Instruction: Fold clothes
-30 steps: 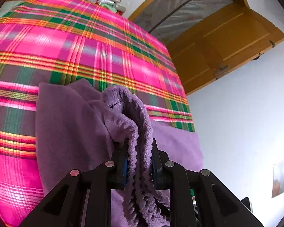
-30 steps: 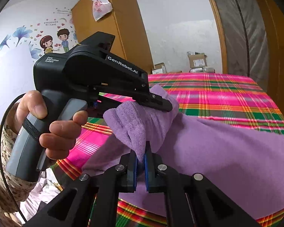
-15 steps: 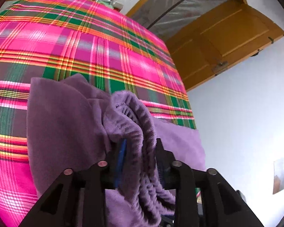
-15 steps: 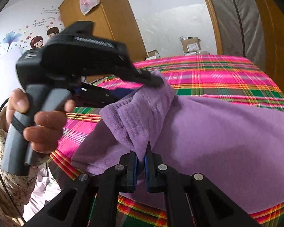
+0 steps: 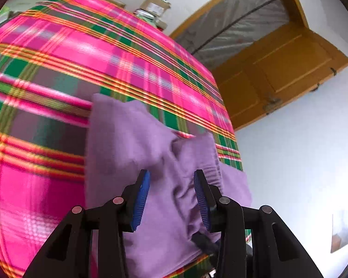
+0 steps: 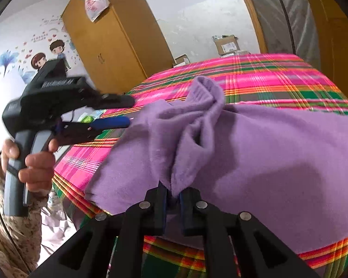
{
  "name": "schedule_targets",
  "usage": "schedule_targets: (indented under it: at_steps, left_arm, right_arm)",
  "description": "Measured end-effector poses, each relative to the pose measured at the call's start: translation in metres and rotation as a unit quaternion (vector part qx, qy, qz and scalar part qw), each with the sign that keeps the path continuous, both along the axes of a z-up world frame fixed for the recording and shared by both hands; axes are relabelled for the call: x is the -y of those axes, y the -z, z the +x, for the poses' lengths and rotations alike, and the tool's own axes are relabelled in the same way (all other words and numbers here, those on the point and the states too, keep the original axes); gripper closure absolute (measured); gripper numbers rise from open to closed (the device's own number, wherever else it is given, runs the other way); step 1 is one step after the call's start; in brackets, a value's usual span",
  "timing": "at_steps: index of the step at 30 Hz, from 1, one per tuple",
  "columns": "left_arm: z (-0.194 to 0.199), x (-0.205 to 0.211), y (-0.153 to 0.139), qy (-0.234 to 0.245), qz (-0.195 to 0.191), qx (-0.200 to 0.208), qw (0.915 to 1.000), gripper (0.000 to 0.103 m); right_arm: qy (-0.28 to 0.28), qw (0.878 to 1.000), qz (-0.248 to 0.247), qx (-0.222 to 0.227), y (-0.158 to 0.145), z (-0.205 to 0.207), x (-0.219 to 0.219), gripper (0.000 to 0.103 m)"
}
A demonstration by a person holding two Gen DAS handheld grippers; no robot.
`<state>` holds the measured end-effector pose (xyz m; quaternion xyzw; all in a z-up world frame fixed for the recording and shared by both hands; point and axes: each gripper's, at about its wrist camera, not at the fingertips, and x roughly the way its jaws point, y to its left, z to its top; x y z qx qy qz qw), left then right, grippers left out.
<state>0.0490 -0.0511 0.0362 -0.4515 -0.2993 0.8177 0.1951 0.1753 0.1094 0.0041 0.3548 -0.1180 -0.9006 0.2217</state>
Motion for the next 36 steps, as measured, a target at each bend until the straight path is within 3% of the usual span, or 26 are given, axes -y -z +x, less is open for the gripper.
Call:
schedule_targets:
  at_steps: [7, 12, 15, 22, 29, 32, 36]
  left_arm:
    - [0.012, 0.014, 0.012, -0.013, 0.003, 0.011, 0.9999, 0.062]
    - [0.020, 0.022, 0.017, -0.019, 0.005, 0.016, 0.9997, 0.062]
    - [0.025, 0.024, 0.019, -0.017, 0.008, 0.018, 0.9997, 0.062]
    - [0.030, 0.025, 0.022, -0.014, 0.011, 0.024, 0.9996, 0.062]
    - [0.038, 0.028, 0.025, -0.008, 0.010, 0.031, 0.9994, 0.062]
    - [0.040, 0.029, 0.026, -0.007, 0.014, 0.031, 0.9994, 0.062]
    - [0.040, 0.029, 0.026, -0.007, 0.011, 0.033, 0.9994, 0.062]
  right_arm:
    - [-0.005, 0.999, -0.038, 0.018, 0.000, 0.000, -0.026, 0.086]
    - [0.014, 0.993, -0.113, 0.030, -0.003, -0.004, -0.065, 0.054]
    - [0.017, 0.987, -0.152, 0.044, -0.002, -0.018, -0.079, 0.050]
    - [0.024, 0.974, -0.198, 0.104, 0.012, -0.065, -0.090, 0.050]
    - [0.000, 0.980, -0.152, 0.128, 0.011, -0.082, -0.072, 0.050]
    - [-0.001, 0.982, -0.141, 0.129, 0.011, -0.082, -0.067, 0.074]
    - [0.006, 0.982, -0.145, 0.121, 0.011, -0.077, -0.067, 0.083]
